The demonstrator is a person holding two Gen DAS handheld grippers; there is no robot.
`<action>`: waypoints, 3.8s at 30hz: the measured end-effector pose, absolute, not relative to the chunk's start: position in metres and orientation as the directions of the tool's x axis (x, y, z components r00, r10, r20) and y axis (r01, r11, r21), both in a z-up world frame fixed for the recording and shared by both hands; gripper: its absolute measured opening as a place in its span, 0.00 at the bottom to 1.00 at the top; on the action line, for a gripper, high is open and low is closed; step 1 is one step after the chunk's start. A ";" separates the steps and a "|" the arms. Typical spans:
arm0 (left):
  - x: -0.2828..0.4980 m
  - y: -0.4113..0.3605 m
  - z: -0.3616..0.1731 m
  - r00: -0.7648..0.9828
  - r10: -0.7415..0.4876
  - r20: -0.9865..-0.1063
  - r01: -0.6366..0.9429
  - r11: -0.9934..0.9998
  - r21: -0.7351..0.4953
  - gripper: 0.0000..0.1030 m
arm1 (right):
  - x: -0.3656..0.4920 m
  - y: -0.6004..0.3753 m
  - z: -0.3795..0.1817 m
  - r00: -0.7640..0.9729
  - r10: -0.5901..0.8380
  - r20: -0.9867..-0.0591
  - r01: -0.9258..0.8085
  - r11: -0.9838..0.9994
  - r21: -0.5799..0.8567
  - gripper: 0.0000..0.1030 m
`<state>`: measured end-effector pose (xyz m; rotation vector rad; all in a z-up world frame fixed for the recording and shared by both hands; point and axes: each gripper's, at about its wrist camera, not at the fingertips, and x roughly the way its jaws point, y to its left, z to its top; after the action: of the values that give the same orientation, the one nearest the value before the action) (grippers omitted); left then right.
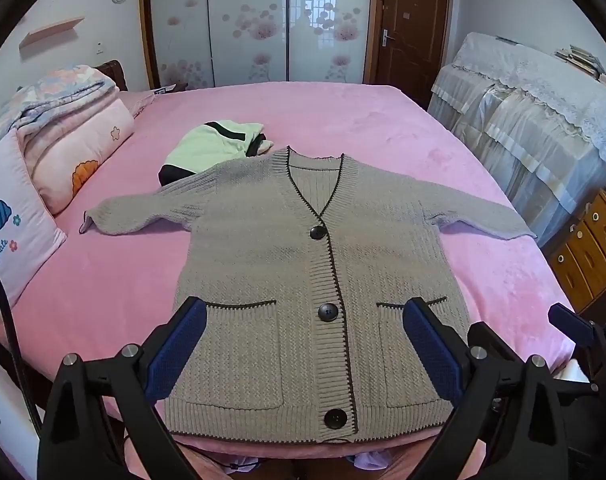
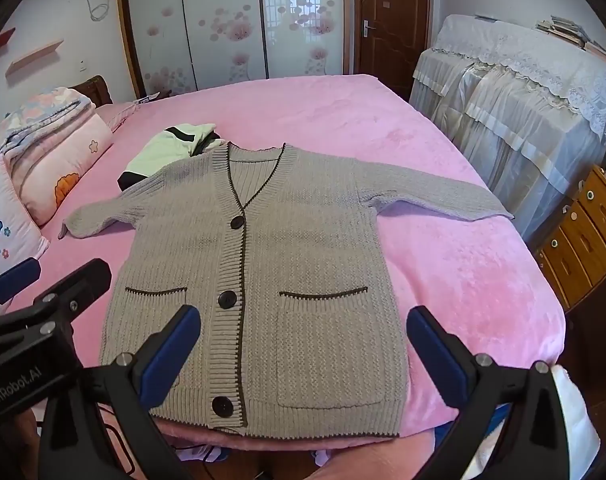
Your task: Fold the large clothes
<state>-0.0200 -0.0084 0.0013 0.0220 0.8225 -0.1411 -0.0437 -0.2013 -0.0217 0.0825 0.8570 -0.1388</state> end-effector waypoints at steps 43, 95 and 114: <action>-0.015 -0.004 -0.011 0.631 -0.081 -0.771 0.079 0.996 -0.040 0.95 | -0.049 -0.218 -0.013 0.664 -0.135 -0.736 0.209 0.978 0.009 1.00; 0.034 -0.048 -0.005 0.640 -0.007 -0.768 0.091 0.994 0.067 0.95 | -0.006 -0.264 -0.034 0.659 -0.094 -0.746 0.212 0.975 0.064 1.00; 0.138 -0.143 0.030 0.709 -0.078 -0.701 0.206 0.973 0.100 0.86 | 0.049 -0.385 0.048 0.798 -0.286 -0.531 0.343 0.939 0.009 1.00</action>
<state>0.1379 -0.1434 0.0299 0.1762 0.7677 -0.1589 0.0487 -0.3846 0.0479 0.1066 0.5520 -0.3379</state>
